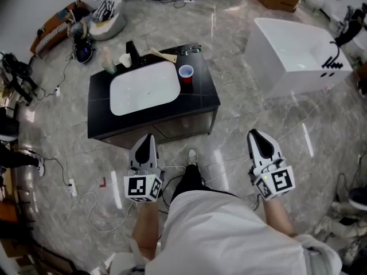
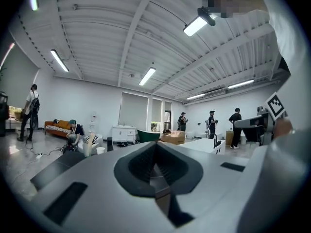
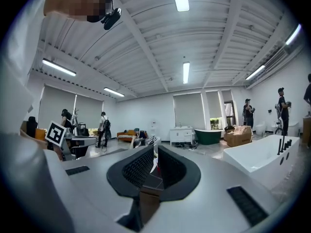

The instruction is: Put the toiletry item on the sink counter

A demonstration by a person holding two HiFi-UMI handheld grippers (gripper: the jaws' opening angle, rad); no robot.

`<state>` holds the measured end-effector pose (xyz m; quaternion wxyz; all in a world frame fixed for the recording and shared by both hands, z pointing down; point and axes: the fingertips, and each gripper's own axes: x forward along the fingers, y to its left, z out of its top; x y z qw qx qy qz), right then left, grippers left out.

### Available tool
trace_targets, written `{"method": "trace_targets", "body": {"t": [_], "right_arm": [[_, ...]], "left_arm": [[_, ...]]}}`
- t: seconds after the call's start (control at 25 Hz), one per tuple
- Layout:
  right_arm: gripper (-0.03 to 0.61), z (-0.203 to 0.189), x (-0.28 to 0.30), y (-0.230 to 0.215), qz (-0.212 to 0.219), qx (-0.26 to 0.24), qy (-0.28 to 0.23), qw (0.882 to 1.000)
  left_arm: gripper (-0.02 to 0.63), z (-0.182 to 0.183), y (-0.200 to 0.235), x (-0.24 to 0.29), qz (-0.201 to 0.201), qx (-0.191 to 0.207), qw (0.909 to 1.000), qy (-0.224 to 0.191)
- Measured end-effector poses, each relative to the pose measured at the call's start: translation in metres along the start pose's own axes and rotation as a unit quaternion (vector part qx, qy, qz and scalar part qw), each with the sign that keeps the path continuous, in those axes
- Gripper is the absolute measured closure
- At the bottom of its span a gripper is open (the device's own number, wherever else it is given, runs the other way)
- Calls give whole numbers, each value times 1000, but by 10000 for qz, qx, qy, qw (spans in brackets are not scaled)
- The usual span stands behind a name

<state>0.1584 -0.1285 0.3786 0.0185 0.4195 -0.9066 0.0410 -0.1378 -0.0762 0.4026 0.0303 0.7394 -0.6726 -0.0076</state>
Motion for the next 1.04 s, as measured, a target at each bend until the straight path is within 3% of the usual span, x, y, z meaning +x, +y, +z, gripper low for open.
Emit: {"method": "trace_targets", "body": {"t": [0.2, 0.68, 1.04], "right_arm": [[525, 3, 9, -8, -208, -151, 18, 9997], [528, 6, 46, 1, -120, -141, 99, 9998], [528, 9, 61, -5, -189, -168, 65, 9997]], "left_arm": [[612, -2, 8, 1, 57, 23, 10000, -56], [612, 6, 28, 23, 98, -68, 9996, -240], [612, 2, 49, 23, 207, -49, 9997, -90]]}}
